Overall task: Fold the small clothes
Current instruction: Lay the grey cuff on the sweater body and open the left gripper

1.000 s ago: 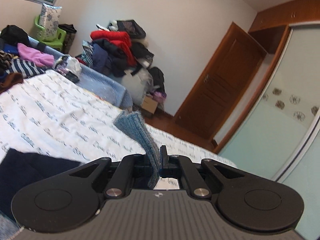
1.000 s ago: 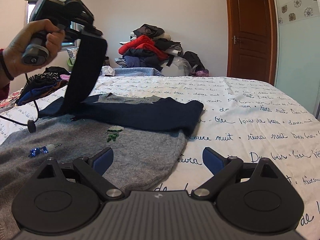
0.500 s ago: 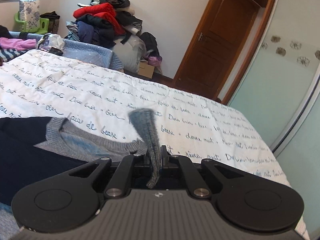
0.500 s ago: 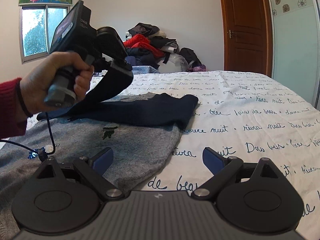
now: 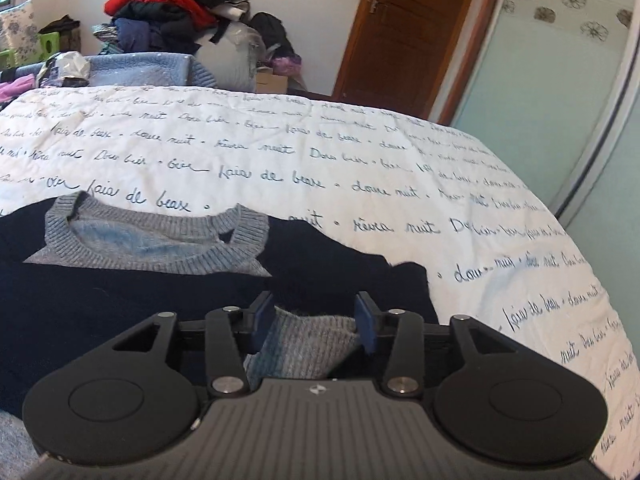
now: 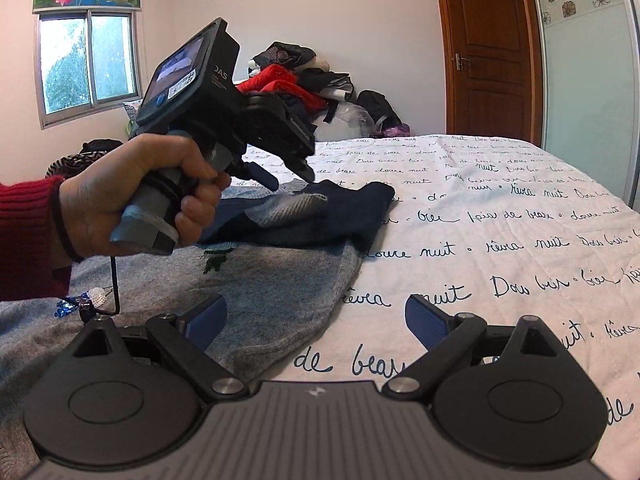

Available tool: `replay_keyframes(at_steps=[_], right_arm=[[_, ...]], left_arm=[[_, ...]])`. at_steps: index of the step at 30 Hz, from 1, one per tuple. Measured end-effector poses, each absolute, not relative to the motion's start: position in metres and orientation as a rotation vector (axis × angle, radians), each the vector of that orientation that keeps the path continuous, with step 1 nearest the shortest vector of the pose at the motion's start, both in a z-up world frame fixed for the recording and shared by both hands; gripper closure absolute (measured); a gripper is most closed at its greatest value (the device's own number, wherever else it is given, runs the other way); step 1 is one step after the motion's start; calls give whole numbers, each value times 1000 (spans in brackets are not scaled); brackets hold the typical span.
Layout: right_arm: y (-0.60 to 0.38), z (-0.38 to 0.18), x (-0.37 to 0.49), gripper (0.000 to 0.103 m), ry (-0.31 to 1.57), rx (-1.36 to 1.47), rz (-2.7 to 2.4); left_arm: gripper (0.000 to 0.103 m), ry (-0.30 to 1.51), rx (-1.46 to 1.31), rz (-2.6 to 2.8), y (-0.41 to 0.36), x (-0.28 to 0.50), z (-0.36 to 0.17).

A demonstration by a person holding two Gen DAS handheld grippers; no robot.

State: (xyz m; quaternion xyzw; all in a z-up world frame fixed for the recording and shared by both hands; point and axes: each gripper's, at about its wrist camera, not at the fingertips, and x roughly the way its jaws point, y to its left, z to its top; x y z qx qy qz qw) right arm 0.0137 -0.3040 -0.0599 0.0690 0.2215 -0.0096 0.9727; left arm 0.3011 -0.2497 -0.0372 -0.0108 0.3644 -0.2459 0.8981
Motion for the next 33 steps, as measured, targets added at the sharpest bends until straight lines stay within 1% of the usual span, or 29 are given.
replay_keyframes(at_steps=[1, 4, 6, 11, 16, 19, 21, 26, 31, 33], right_arm=[[-304, -60, 14, 6, 448, 141, -20], [-305, -59, 14, 6, 447, 143, -22], [-305, -59, 15, 6, 448, 140, -23], [-300, -59, 16, 6, 454, 122, -22], [-300, -58, 16, 6, 457, 118, -19], [-304, -55, 22, 6, 466, 124, 2], [-309, -47, 29, 6, 447, 127, 25], [-321, -24, 41, 6, 370, 144, -1], [-325, -27, 32, 6, 361, 168, -31], [-328, -34, 29, 6, 387, 186, -41]], left_arm=[[56, 745, -15, -513, -248, 298, -35], [46, 696, -11, -486, -237, 294, -30], [33, 683, 9, -462, -230, 297, -28], [33, 761, 110, -418, -225, 309, -47], [32, 747, 128, -418, -215, 299, -51], [25, 742, 150, -448, -211, 293, -51], [20, 764, 117, -503, -207, 292, -54], [20, 852, -24, -627, -209, 290, -61], [20, 852, -30, -788, -224, 273, -57], [20, 804, -45, -775, -221, 269, -51]])
